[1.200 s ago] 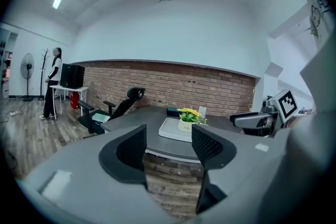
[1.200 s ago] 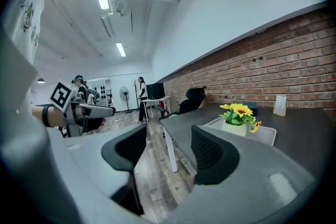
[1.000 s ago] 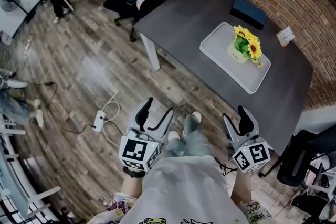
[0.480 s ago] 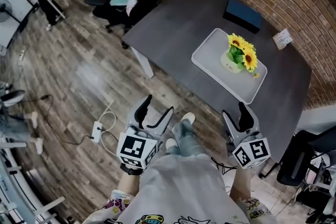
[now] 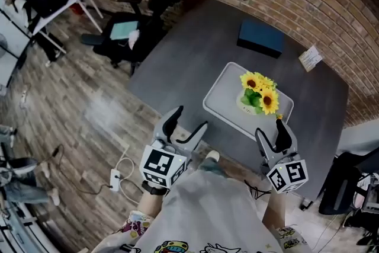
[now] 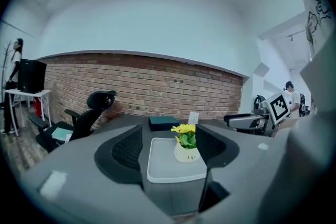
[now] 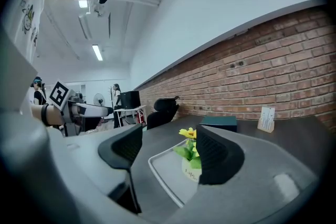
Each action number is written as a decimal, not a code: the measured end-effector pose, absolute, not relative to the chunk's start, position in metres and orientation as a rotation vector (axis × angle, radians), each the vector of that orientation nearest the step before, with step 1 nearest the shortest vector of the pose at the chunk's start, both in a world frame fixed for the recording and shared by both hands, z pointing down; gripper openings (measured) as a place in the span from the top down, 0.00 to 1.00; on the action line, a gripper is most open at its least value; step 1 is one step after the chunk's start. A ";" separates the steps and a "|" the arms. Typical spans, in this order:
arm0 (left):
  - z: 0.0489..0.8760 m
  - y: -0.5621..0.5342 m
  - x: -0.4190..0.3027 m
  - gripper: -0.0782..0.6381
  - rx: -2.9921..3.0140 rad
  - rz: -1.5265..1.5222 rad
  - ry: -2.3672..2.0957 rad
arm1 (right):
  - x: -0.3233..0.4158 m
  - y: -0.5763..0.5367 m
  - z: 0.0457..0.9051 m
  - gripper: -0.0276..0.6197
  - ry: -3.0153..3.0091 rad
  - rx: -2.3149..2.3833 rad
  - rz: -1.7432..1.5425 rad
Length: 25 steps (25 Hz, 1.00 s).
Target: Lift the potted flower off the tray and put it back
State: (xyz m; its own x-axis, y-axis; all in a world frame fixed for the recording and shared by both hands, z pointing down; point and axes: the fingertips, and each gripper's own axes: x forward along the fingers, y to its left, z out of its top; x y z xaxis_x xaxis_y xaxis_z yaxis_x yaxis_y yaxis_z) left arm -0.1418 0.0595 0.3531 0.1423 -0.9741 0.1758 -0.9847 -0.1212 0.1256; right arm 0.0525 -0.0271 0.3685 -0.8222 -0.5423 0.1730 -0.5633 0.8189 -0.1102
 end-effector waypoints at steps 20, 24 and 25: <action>0.351 -0.077 -0.060 0.38 2.536 0.157 -1.453 | 0.111 -0.083 0.360 0.37 -2.810 1.186 0.284; 0.350 -0.084 -0.056 0.37 2.571 0.169 -1.384 | 0.116 -0.084 0.359 0.36 -2.794 1.234 0.300; 0.350 -0.085 -0.056 0.37 2.579 0.172 -1.371 | 0.116 -0.084 0.359 0.36 -2.792 1.242 0.304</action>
State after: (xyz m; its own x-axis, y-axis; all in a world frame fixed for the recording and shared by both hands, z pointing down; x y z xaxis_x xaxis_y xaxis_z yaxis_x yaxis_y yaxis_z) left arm -0.0556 -0.0850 0.3501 0.5589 -0.8041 0.2026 -0.8292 -0.5425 0.1346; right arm 0.1158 -0.0842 0.3585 -0.6706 -0.7277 0.1444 -0.7417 0.6535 -0.1509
